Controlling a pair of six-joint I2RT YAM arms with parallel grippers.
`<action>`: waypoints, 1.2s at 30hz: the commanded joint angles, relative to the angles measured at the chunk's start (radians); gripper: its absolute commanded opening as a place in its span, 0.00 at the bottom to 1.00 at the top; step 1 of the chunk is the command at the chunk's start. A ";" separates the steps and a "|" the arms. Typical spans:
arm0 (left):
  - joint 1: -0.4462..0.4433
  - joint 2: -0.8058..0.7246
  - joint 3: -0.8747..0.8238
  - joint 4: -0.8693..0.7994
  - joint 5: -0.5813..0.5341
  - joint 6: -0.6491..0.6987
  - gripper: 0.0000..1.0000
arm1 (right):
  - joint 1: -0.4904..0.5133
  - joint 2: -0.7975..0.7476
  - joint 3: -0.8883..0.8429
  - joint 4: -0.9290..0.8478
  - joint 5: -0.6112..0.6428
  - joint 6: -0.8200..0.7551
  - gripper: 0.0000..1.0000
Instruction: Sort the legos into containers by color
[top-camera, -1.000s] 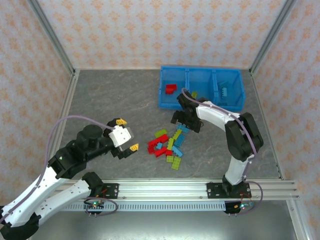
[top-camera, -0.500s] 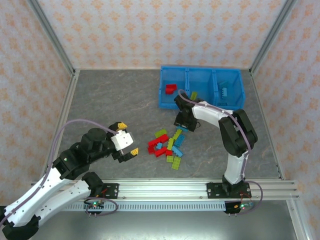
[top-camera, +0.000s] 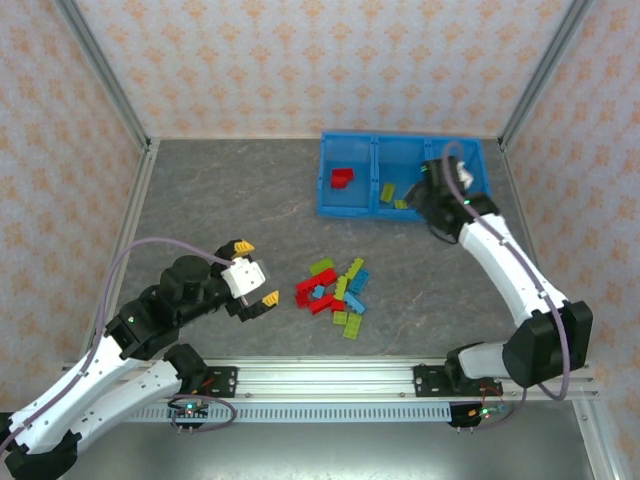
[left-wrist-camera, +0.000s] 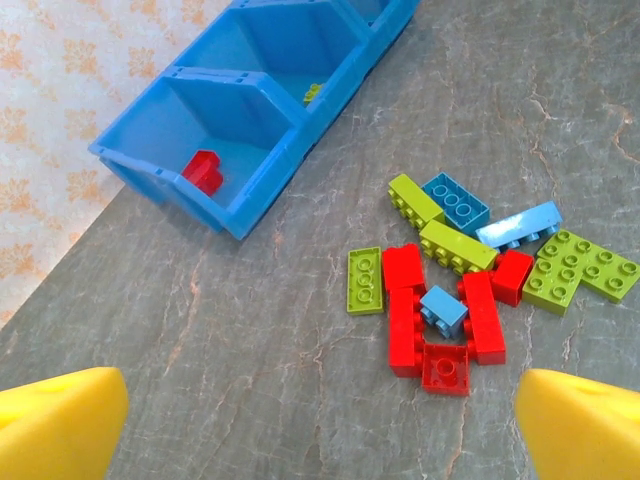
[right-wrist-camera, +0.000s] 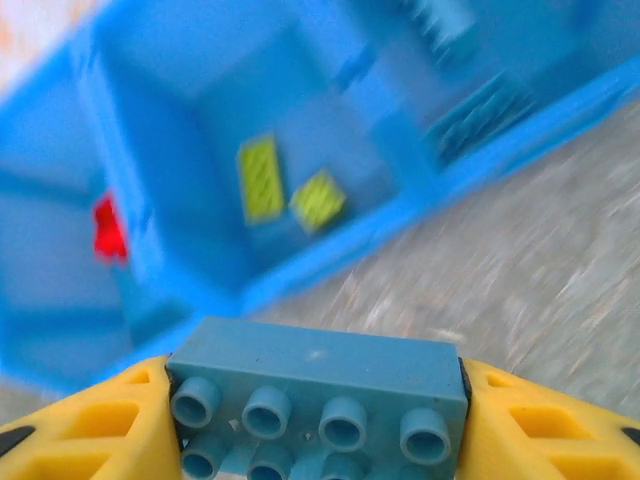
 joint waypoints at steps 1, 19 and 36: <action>0.000 -0.020 -0.033 0.055 0.008 -0.030 1.00 | -0.135 0.117 0.084 0.024 -0.018 -0.063 0.53; 0.016 -0.001 -0.092 0.120 -0.041 -0.106 1.00 | -0.297 0.517 0.495 -0.148 -0.188 -0.137 0.92; 0.008 0.716 0.366 0.125 -0.033 -0.824 0.92 | 0.050 -0.342 -0.228 -0.146 -0.480 -0.112 0.90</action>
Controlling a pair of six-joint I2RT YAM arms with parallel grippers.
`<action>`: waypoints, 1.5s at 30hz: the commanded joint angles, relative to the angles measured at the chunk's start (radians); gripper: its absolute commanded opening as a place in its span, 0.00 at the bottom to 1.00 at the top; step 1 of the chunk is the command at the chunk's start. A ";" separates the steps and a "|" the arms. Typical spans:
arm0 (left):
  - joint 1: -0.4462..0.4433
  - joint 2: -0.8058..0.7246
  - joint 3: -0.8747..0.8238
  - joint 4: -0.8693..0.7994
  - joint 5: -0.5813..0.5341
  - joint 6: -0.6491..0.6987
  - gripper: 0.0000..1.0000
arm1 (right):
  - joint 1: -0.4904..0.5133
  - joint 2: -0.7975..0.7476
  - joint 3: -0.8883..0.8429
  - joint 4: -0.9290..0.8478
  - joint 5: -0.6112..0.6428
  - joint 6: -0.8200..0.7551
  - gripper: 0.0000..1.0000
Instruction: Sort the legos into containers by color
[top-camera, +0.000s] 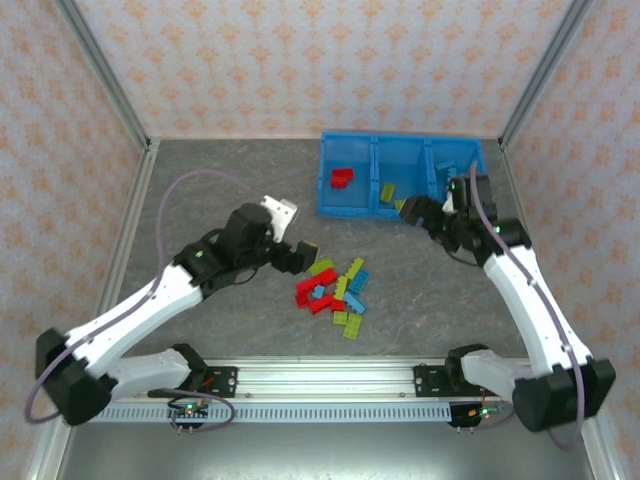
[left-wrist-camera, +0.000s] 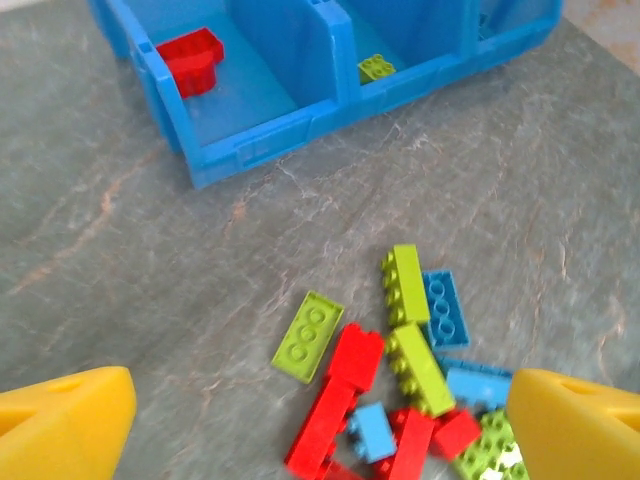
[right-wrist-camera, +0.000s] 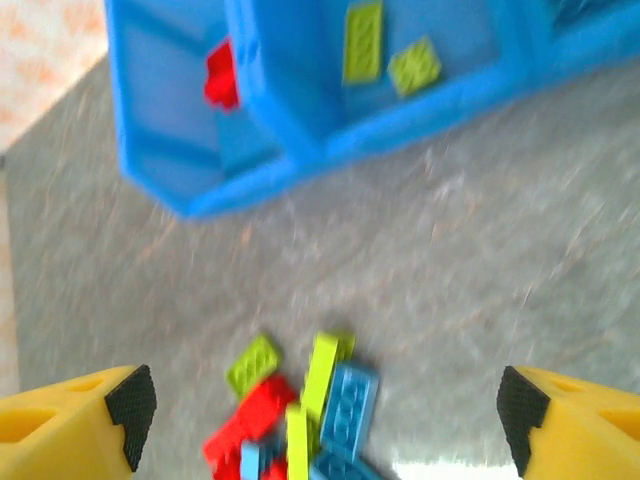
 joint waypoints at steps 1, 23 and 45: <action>-0.036 0.152 0.106 0.005 0.009 -0.155 0.91 | 0.057 -0.070 -0.082 -0.040 -0.085 0.045 0.90; -0.147 0.907 0.567 -0.113 0.016 -0.227 0.49 | 0.135 -0.041 -0.126 -0.192 -0.118 -0.016 0.90; -0.168 0.747 0.646 -0.119 0.022 -0.184 0.14 | 0.135 -0.094 -0.045 -0.200 0.015 0.026 0.90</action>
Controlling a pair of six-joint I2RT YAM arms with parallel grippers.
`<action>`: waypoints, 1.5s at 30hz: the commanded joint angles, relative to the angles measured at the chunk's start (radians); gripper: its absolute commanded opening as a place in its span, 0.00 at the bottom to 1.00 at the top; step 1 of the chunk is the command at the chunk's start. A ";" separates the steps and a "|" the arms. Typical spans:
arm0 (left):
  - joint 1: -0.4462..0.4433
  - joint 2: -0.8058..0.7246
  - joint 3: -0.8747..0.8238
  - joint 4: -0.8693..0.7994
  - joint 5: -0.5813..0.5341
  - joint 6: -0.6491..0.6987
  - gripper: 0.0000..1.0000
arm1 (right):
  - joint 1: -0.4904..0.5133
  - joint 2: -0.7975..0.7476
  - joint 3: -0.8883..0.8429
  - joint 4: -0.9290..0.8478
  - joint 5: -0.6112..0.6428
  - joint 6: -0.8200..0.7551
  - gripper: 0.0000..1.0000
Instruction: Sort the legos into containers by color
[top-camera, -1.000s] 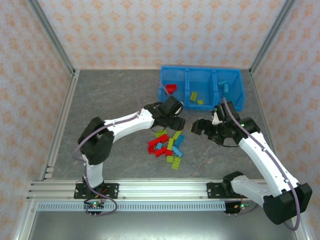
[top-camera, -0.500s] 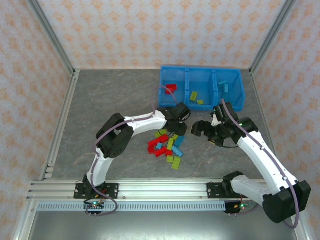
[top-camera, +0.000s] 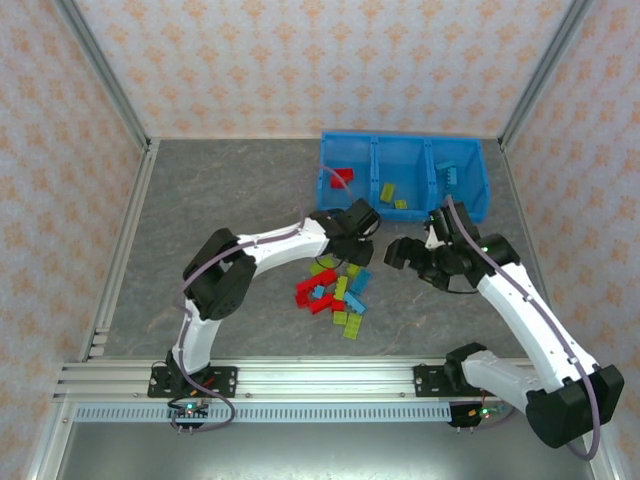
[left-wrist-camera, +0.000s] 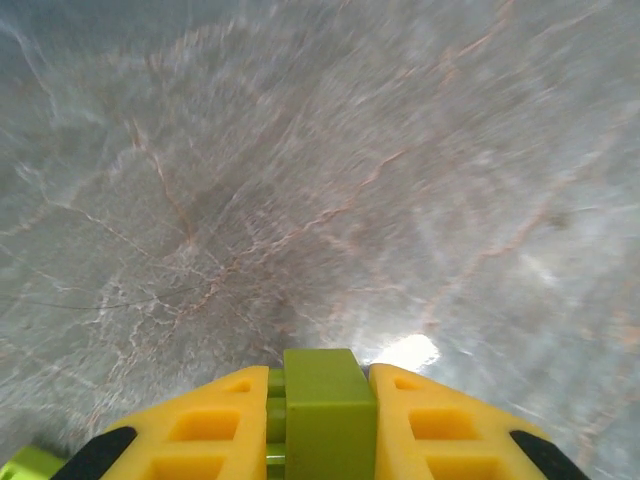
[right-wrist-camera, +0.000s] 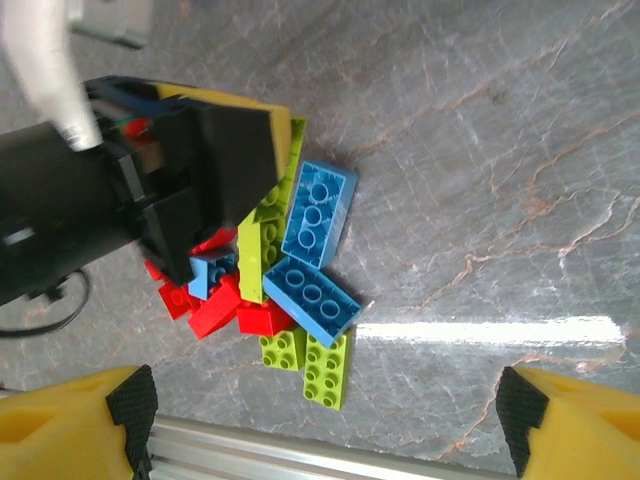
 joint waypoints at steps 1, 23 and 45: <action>-0.022 -0.110 0.109 -0.019 -0.020 0.056 0.14 | 0.005 -0.049 0.042 -0.016 0.107 0.020 0.90; 0.045 0.563 1.107 0.161 -0.281 0.400 0.25 | 0.004 -0.180 0.079 -0.093 0.245 0.027 0.91; -0.055 -0.628 -0.143 0.344 -0.117 0.544 0.37 | 0.145 0.036 -0.029 0.117 0.159 0.171 0.85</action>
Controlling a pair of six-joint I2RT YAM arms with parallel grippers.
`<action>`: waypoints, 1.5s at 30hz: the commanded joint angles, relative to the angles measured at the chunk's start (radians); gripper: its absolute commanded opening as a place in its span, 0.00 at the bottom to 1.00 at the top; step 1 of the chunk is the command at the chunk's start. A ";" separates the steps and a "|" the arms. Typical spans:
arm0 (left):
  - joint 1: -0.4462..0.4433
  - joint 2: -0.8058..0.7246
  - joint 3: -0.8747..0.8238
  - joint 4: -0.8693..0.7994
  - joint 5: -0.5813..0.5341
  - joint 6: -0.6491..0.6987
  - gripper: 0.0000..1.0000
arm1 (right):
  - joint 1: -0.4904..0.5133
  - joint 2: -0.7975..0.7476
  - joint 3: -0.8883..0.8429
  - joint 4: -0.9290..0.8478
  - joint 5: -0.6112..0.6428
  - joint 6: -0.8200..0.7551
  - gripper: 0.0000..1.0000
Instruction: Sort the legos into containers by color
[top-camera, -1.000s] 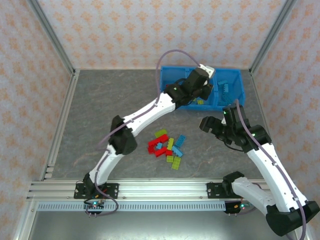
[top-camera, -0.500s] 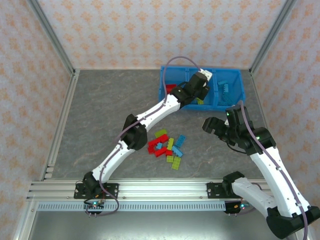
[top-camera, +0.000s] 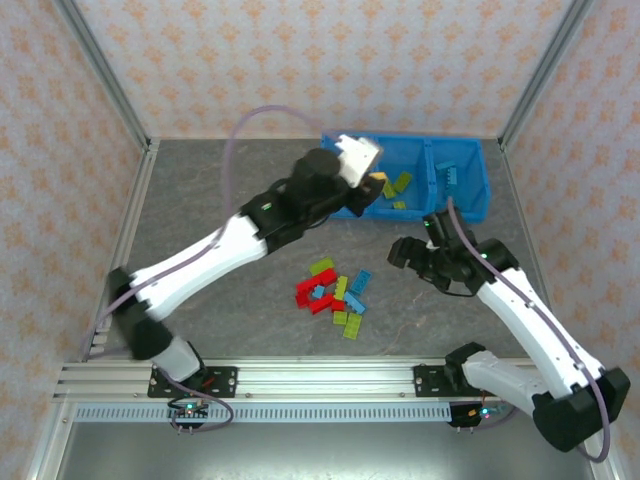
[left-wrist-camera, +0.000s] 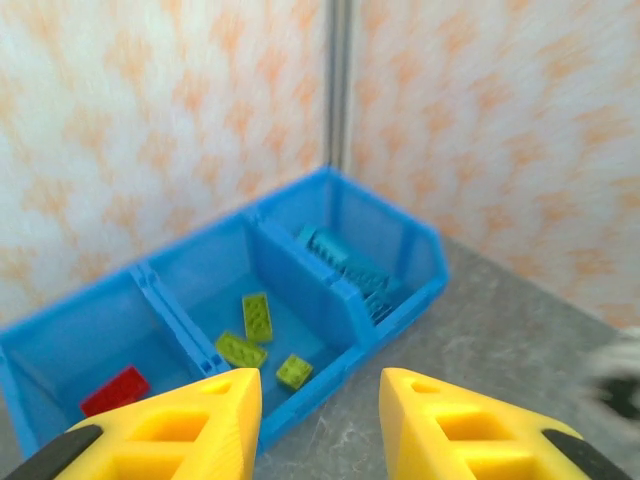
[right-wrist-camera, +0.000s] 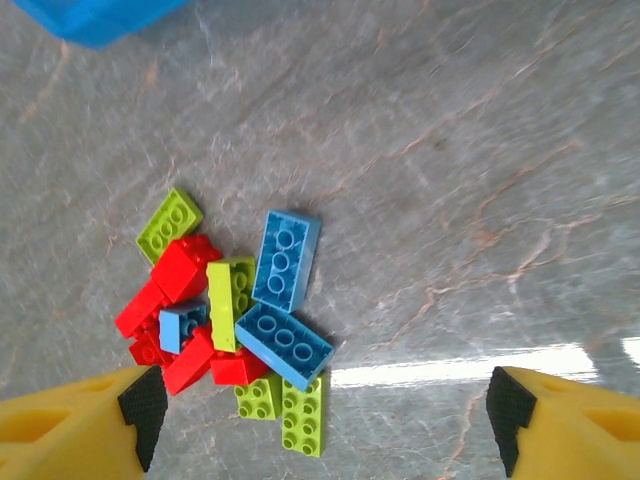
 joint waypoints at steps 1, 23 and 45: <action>-0.034 -0.183 -0.166 -0.026 0.013 0.134 0.37 | 0.064 0.059 -0.024 0.115 -0.022 0.074 0.86; -0.044 -0.704 -0.684 -0.352 -0.046 0.670 0.68 | 0.227 0.647 -0.006 0.299 0.154 0.243 0.72; 0.014 -0.733 -0.762 -0.262 0.022 0.624 0.81 | -0.113 0.123 -0.004 0.148 0.328 0.077 0.30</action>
